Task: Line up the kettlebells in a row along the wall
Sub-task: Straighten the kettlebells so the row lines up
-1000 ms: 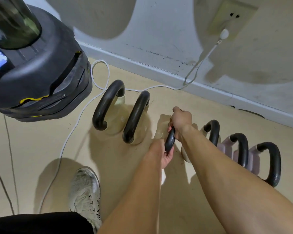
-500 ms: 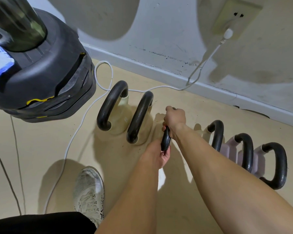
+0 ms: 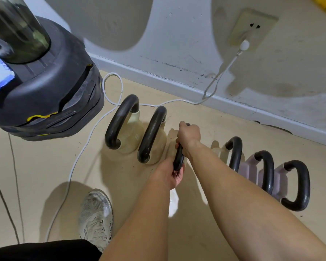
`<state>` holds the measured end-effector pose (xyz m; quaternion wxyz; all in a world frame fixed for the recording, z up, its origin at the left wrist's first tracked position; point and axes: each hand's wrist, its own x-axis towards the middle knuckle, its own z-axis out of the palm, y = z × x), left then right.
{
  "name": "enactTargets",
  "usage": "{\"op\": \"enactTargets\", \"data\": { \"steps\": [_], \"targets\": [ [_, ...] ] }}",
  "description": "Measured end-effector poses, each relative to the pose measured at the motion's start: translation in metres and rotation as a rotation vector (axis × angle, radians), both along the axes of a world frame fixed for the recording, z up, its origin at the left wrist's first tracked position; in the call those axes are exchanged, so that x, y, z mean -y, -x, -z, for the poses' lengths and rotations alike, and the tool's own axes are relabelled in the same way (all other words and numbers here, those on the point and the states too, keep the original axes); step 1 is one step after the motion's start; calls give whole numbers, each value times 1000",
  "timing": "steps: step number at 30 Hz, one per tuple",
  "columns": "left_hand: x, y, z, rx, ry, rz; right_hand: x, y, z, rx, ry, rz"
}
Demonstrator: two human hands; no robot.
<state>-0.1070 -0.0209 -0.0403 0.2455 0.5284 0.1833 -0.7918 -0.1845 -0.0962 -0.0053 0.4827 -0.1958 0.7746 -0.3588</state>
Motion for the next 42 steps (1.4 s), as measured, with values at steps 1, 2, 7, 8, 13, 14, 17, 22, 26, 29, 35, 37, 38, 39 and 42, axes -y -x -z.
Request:
{"op": "enactTargets", "data": {
  "steps": [1,2,7,8,13,14,17,22,26,29,35,37,38,39,42],
  "targets": [
    [-1,1,-2,-1,11,-20,-1,0,-3,4,-12,-28],
    [-4,5,-4,7,18,-57,-1,3,-5,16,-17,-54],
    [-31,44,6,150,-20,-162,-8,50,-39,-411,-21,-449],
    [-38,57,6,171,-34,-127,-10,65,-44,-545,33,-454],
    [-65,124,-7,189,25,151,-38,138,-57,-842,-36,-448],
    [-67,133,-8,160,59,192,-47,147,-52,-822,-103,-456],
    [-63,140,-9,55,163,159,-69,155,-30,-545,-186,-358],
    [-50,137,-8,48,237,192,-72,138,-8,-22,-15,47],
    [-48,135,-7,74,241,275,-68,133,1,-67,31,88],
    [-47,130,-5,77,244,279,-67,127,4,-80,44,78],
    [-43,114,-6,75,222,246,-59,110,8,-142,43,30],
    [-42,111,-6,71,224,244,-59,110,7,-129,33,76],
    [-42,111,-7,65,223,239,-60,111,7,-123,31,97],
    [-42,110,-7,59,218,234,-60,110,8,-123,31,108],
    [-42,107,-4,52,193,206,-60,106,11,-133,42,81]
  ]
}}
